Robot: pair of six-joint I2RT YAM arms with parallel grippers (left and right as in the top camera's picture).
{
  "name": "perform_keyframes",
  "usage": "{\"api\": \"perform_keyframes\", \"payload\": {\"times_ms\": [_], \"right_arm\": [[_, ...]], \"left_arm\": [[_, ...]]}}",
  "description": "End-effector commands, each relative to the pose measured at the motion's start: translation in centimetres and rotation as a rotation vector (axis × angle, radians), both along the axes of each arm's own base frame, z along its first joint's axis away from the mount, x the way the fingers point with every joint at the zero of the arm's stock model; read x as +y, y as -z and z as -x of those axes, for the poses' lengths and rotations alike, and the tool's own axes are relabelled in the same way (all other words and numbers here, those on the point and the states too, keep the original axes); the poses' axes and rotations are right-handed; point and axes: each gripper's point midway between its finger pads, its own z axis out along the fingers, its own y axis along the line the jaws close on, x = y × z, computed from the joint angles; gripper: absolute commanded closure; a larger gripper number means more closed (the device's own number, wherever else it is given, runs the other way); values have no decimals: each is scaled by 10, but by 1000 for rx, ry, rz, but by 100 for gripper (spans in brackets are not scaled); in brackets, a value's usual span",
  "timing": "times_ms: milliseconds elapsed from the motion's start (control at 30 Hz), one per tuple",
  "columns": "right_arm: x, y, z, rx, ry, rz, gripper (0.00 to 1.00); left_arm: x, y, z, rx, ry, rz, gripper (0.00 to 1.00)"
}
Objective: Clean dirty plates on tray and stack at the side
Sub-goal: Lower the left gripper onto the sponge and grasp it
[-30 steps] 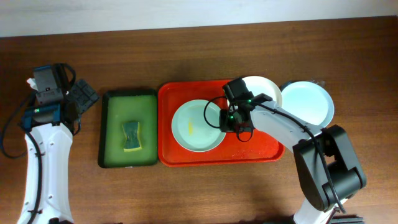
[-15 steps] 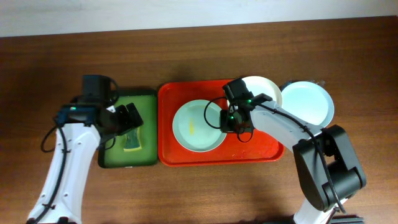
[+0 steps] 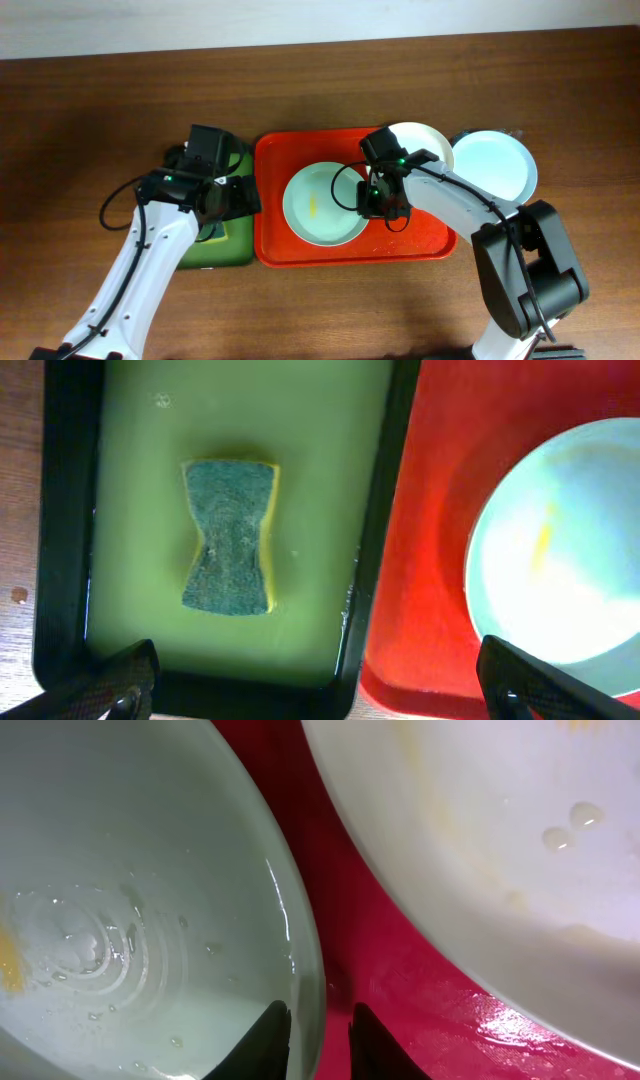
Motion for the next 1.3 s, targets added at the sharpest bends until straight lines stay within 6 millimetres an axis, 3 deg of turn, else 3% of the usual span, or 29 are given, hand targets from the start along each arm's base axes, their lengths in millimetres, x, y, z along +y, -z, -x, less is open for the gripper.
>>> {"api": "perform_keyframes", "payload": {"times_ms": [0,167,300,333,367,467,533,600,667,733,833,967,1267], "right_arm": [[-1,-2,-7,-13,7,7,78],[-1,-2,-7,-13,7,7,78],[-1,-2,-7,-14,7,7,78],[-1,-2,-7,-13,7,7,77],[-1,-2,-7,-13,7,7,78],[-1,-2,-7,-13,6,7,78],[-1,-2,-7,-13,6,7,78],[-1,-2,-7,-12,6,7,78],[-1,-2,-7,-13,6,7,78],[-1,-2,-7,-13,6,7,78],[-1,-2,-7,-14,6,7,78],[-1,-2,-7,-14,6,7,78],[-1,-2,-7,-14,6,7,78]], "left_arm": [[2,-3,0,-14,13,-12,1],[3,-1,6,11,14,-19,1],[0,1,7,23,112,-33,1],[-2,1,7,23,115,-22,4],[-2,1,8,26,116,-19,27],[-1,4,9,35,114,-25,35],[2,14,8,59,108,-48,41],[22,32,5,109,46,-150,41],[35,50,-3,146,-24,-132,43],[48,69,-8,188,-47,-79,57],[54,90,-18,212,-20,18,65],[50,95,-23,207,-9,16,70],[50,120,-8,314,-9,10,70]]}}
